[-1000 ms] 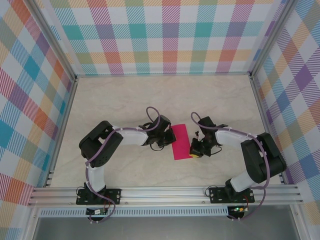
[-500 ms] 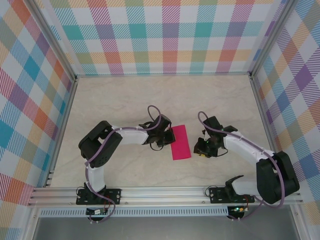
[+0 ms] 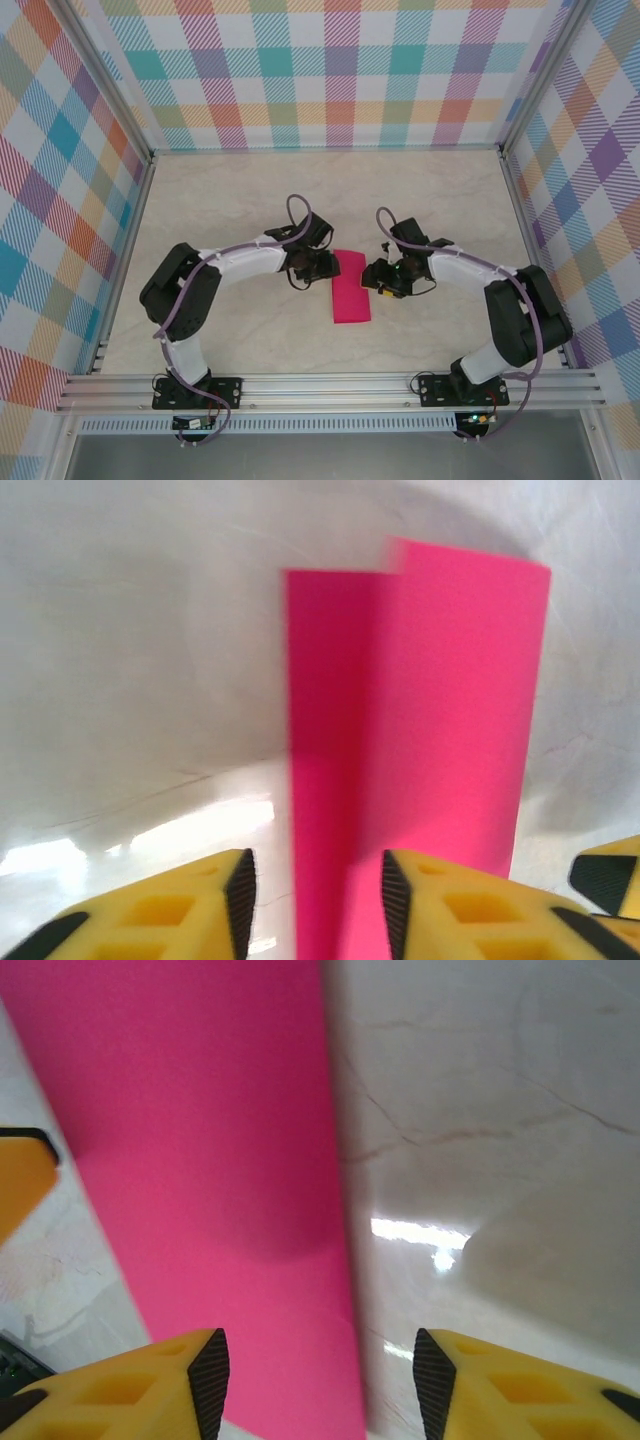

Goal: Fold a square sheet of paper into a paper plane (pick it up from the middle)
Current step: Fold the square sheet of paper in half at the center of the table, then rotate the square sheet of paper at the center of the table.

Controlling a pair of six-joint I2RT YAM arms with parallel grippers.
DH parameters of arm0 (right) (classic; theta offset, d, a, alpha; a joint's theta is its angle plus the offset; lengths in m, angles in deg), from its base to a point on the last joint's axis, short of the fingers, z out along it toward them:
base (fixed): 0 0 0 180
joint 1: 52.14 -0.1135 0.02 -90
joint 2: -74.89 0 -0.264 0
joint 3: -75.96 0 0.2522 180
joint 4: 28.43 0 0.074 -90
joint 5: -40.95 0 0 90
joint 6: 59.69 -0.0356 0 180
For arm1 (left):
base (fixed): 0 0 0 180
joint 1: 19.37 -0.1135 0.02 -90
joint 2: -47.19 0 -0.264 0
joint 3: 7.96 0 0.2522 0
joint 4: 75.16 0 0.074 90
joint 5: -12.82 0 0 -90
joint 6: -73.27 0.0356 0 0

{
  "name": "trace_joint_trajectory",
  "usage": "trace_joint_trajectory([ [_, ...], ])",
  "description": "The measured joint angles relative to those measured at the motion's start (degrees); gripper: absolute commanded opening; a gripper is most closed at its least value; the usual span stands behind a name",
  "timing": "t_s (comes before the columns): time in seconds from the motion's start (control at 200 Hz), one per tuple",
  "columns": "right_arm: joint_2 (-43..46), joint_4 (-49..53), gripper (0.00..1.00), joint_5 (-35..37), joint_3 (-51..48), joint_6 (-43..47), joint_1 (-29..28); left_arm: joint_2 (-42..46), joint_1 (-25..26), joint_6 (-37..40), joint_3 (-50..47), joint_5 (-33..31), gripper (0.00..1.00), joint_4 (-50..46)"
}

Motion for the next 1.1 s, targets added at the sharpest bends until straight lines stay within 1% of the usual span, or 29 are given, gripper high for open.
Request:
trace_joint_trajectory([
  [0.085,-1.8,-0.8,0.39,-0.5,0.7,0.2,-0.9,4.1,-2.2,-0.1,-2.2,-1.0,0.49,-1.4],
  [0.13,-2.6,-1.1,0.37,-0.8,1.0,0.4,-1.5,6.4,-3.3,-0.1,-3.3,-1.7,0.50,-2.3],
  [0.295,-3.0,-2.6,0.36,-0.8,1.0,-0.6,-3.9,12.8,-5.6,-0.7,-7.3,-3.2,0.52,-3.7],
  [0.38,-4.0,-3.4,0.34,-0.7,1.2,-1.4,-5.3,14.1,-6.1,-1.2,-9.0,-3.4,0.52,-4.1],
  [0.555,-8.9,-5.4,0.32,-0.8,2.5,-3.8,-9.2,16.2,-6.7,-1.8,-12.2,-3.8,0.53,-5.2],
  [0.83,-10.7,-12.1,0.31,1.2,3.3,-9.4,-14.6,20.5,-6.7,-3.1,-15.6,-4.9,0.54,-5.1],
  [0.95,-13.0,-13.3,0.31,2.8,5.8,-11.9,-16.9,20.7,-6.7,-3.4,-16.5,-4.9,0.54,-5.1],
  [1.1,-17.7,-15.0,0.29,5.7,11.4,-16.2,-19.8,22.0,-6.7,-4.4,-17.9,-4.9,0.54,-4.8],
])
